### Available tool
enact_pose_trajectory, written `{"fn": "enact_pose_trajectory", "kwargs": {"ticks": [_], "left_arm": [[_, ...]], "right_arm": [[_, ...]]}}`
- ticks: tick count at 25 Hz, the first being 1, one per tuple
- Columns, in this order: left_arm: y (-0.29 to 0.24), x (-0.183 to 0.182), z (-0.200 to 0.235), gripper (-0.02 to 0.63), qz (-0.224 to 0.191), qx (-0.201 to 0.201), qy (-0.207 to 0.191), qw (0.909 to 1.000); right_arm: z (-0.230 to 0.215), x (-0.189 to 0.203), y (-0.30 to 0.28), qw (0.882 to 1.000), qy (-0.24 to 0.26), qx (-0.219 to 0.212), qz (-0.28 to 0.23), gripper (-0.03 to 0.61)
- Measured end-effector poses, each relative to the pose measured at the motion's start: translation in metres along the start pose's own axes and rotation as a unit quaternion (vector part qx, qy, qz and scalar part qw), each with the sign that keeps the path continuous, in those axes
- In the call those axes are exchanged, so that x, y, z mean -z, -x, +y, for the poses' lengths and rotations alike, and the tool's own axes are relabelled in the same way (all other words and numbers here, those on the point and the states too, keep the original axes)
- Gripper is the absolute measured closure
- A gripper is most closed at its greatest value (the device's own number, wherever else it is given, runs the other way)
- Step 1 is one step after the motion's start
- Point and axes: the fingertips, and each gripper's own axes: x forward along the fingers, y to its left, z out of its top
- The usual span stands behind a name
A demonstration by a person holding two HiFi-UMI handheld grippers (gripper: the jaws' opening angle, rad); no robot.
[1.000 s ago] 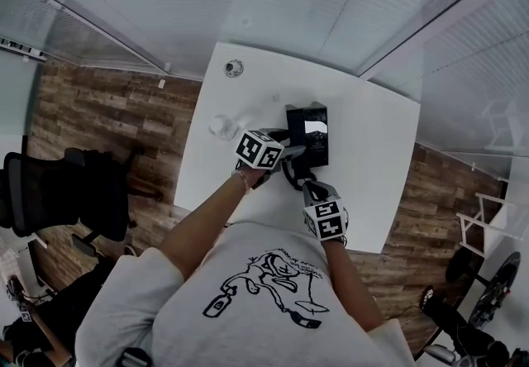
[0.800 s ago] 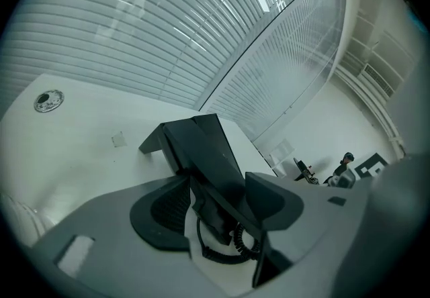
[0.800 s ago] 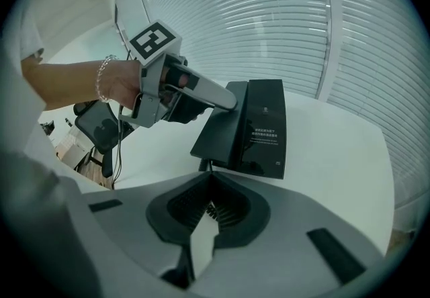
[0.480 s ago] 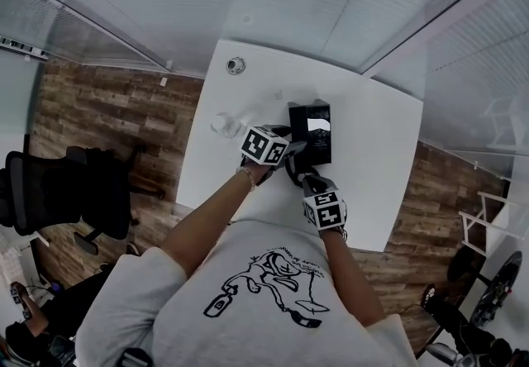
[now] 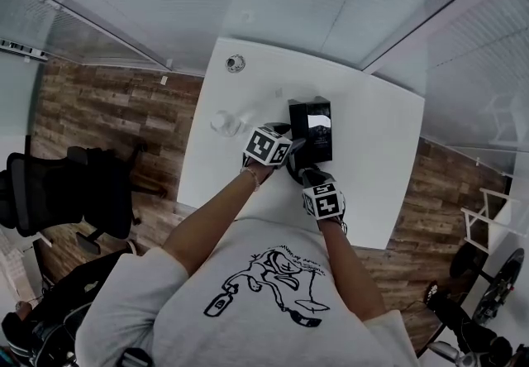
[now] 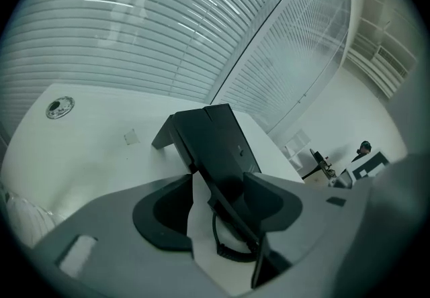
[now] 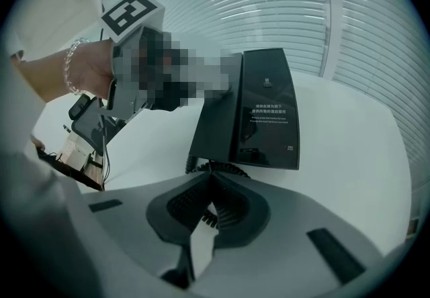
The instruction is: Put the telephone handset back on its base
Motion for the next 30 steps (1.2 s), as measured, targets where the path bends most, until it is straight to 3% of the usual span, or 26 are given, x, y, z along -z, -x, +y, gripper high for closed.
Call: {"fn": "enact_pose_trajectory", "kwargs": {"ticks": [15,22,30], "left_arm": [[-0.008,0.002,0.008,0.374,0.005,-0.027,0.001,0.9996],[0.001,0.005,0.008,0.353,-0.007,-0.054,-0.026,0.9982],[0.031,0.028,-0.016,0.356,-0.044,-0.067,-0.021,0.9965]], "right_arm": [[-0.009,0.002,-0.017,1.0,-0.011,0.005,0.009,0.574],[-0.013,-0.002,-0.001,1.0,-0.008,0.016,-0.016,0.571],[-0.03,-0.015,0.047,0.996,-0.004,0.048,-0.078,0.571]]}}
